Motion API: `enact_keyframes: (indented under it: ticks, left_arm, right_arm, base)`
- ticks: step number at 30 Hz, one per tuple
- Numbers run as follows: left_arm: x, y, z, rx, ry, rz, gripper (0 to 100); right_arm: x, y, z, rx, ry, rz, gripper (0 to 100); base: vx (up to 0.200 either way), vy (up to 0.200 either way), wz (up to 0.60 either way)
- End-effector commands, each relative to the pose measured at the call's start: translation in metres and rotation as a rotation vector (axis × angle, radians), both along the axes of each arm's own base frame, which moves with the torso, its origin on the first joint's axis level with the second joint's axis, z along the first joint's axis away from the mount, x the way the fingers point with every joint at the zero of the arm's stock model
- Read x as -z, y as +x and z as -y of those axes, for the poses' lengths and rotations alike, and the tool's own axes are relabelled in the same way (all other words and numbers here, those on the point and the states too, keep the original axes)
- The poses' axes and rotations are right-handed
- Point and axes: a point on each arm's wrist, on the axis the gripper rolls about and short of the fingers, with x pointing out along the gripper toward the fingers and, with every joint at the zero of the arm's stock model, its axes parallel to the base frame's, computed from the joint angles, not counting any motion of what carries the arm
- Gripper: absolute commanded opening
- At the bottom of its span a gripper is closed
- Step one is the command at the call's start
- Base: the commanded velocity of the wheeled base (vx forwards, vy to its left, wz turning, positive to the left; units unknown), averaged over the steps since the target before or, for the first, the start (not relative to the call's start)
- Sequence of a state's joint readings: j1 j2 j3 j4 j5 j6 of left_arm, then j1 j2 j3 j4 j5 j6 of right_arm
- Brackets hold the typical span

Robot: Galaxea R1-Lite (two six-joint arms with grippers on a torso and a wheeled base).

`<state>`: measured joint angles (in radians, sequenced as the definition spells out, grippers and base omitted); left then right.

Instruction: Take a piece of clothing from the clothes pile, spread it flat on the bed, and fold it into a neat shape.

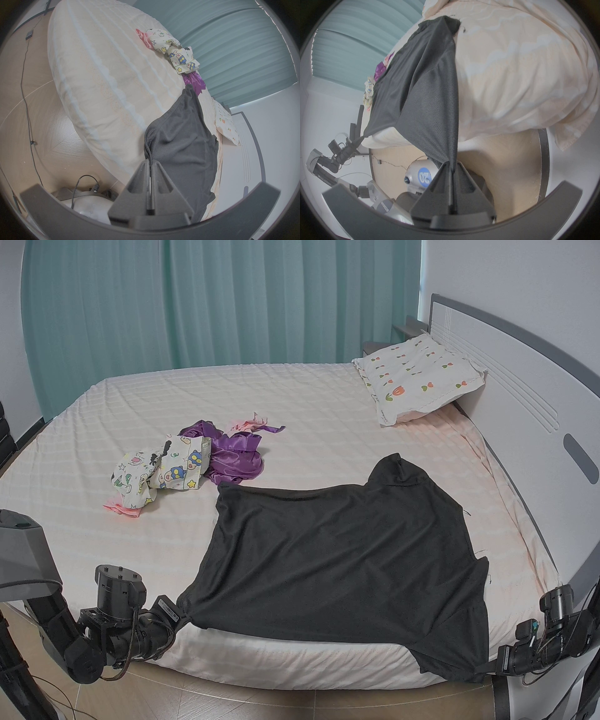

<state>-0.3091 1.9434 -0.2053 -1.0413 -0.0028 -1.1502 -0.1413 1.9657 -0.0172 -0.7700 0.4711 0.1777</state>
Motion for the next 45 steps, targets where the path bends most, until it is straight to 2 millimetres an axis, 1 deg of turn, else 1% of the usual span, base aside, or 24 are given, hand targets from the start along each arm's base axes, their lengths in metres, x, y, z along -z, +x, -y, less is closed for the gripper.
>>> enact_keyframes:
  ticks: [1, 4, 5, 7, 10, 14, 22, 26, 30, 32, 34, 38, 41, 42, 43, 44, 45]
  left_arm:
    - [-0.007, -0.011, 0.005, 0.032, 0.003, 0.021, 0]
    - [-0.012, -0.014, 0.007, 0.042, -0.001, 0.037, 0]
    - [-0.012, -0.014, 0.007, 0.042, -0.001, 0.037, 0]
    - [-0.010, -0.018, 0.006, 0.071, 0.033, 0.031, 0]
    - [-0.004, -0.025, 0.004, 0.126, 0.106, 0.017, 0]
    - [-0.003, -0.025, 0.004, 0.136, 0.118, 0.015, 0]
    - [0.001, -0.027, 0.004, 0.149, 0.132, -0.007, 0]
    - [0.002, -0.027, 0.004, 0.156, 0.142, -0.007, 0]
    - [-0.004, -0.026, 0.004, 0.151, 0.130, 0.021, 0]
    - [-0.011, -0.026, 0.004, 0.146, 0.117, 0.054, 0]
    - [-0.017, -0.025, 0.004, 0.141, 0.104, 0.079, 0]
    - [-0.031, -0.014, 0.003, 0.106, 0.077, 0.141, 0]
    - [-0.040, -0.007, 0.002, 0.079, 0.086, 0.132, 0]
    - [-0.041, -0.007, 0.002, 0.078, 0.087, 0.133, 0]
    - [-0.049, -0.005, 0.002, 0.051, 0.097, 0.121, 0]
    - [-0.049, -0.005, 0.002, 0.051, 0.097, 0.121, 0]
    - [-0.059, -0.003, 0.001, 0.032, 0.091, 0.092, 0]
  right_arm:
    - [-0.015, -0.013, -0.002, -0.018, -0.007, 0.034, 0]
    - [-0.023, -0.021, -0.005, -0.031, -0.008, 0.031, 0]
    - [-0.023, -0.021, -0.005, -0.031, -0.008, 0.031, 0]
    - [-0.030, -0.027, -0.011, -0.069, -0.012, 0.046, 0]
    - [-0.033, -0.033, -0.016, -0.105, -0.010, 0.028, 0]
    - [-0.035, -0.040, -0.020, -0.141, -0.013, 0.011, 0]
    - [-0.043, -0.046, -0.023, -0.163, -0.012, 0.049, 0]
    - [-0.044, -0.046, -0.024, -0.165, -0.011, 0.057, 0]
    - [-0.050, -0.040, -0.020, -0.126, -0.008, 0.109, 0]
    - [-0.058, -0.032, -0.017, -0.102, -0.012, 0.177, 0]
    - [-0.068, -0.022, -0.014, -0.083, -0.016, 0.238, 0]
    - [-0.093, 0.002, -0.012, 0.009, 0.035, 0.330, 0]
    - [-0.114, 0.019, -0.010, 0.072, 0.073, 0.398, 0]
    - [-0.115, 0.019, -0.010, 0.073, 0.074, 0.399, 0]
    - [-0.124, 0.027, -0.010, 0.082, 0.082, 0.434, 0]
    - [-0.124, 0.027, -0.010, 0.082, 0.082, 0.434, 0]
    - [-0.132, 0.034, -0.009, 0.087, 0.086, 0.464, 0]
  base:
    - [0.000, 0.000, 0.00]
    - [0.000, 0.000, 0.00]
    - [0.000, 0.000, 0.00]
    - [0.000, 0.000, 0.00]
    - [0.000, 0.000, 0.00]
    - [0.000, 0.000, 0.00]
    - [0.000, 0.000, 0.00]
    - [0.000, 0.000, 0.00]
    - [0.000, 0.000, 0.00]
    - [0.000, 0.000, 0.00]
    - [0.000, 0.000, 0.00]
    - [0.000, 0.000, 0.00]
    - [0.000, 0.000, 0.00]
    - [0.000, 0.000, 0.00]
    - [0.000, 0.000, 0.00]
    - [0.000, 0.000, 0.00]
    - [0.000, 0.000, 0.00]
